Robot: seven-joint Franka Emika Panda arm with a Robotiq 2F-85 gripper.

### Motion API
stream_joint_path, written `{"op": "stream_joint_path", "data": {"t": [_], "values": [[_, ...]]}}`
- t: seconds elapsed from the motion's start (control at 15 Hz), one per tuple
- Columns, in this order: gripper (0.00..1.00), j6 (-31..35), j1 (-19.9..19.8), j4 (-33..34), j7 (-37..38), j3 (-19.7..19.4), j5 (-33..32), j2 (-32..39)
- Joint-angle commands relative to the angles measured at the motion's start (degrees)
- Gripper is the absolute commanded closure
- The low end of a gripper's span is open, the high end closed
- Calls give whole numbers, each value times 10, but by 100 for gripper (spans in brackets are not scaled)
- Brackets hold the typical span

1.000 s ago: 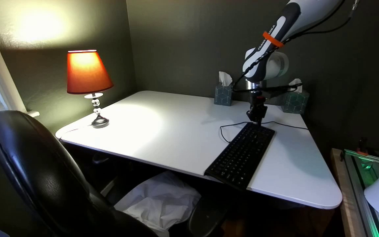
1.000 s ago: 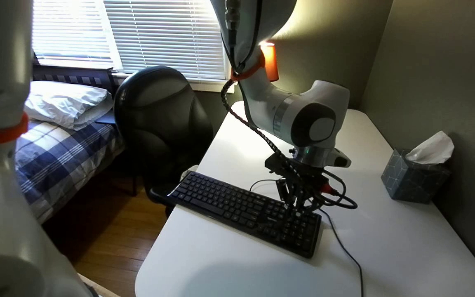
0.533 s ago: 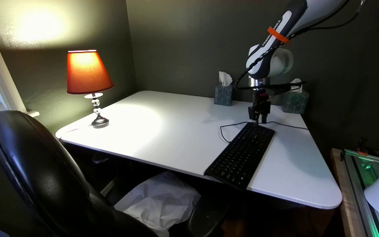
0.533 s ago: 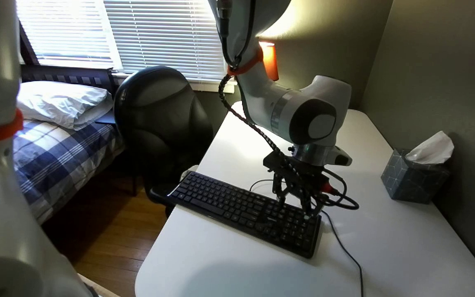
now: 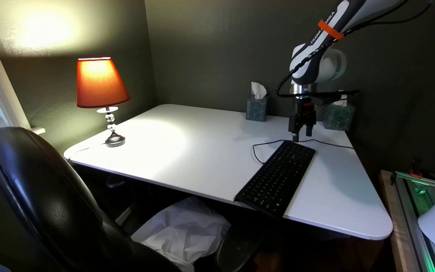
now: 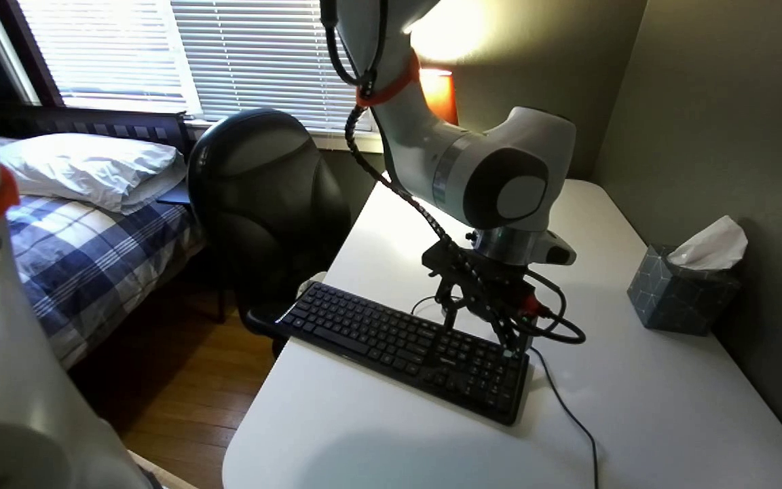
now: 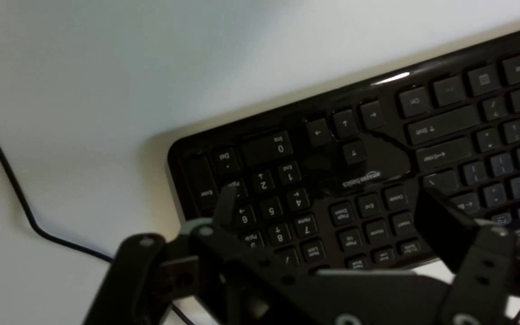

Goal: Press enter on the keyboard

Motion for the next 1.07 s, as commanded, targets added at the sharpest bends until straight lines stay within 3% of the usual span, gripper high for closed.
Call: {"op": "stream_joint_path", "data": {"t": [0.0, 1.0], "values": [[1, 30, 3, -48, -3, -6, 0, -49], [0, 106, 1, -174, -8, -36, -31, -230]]}}
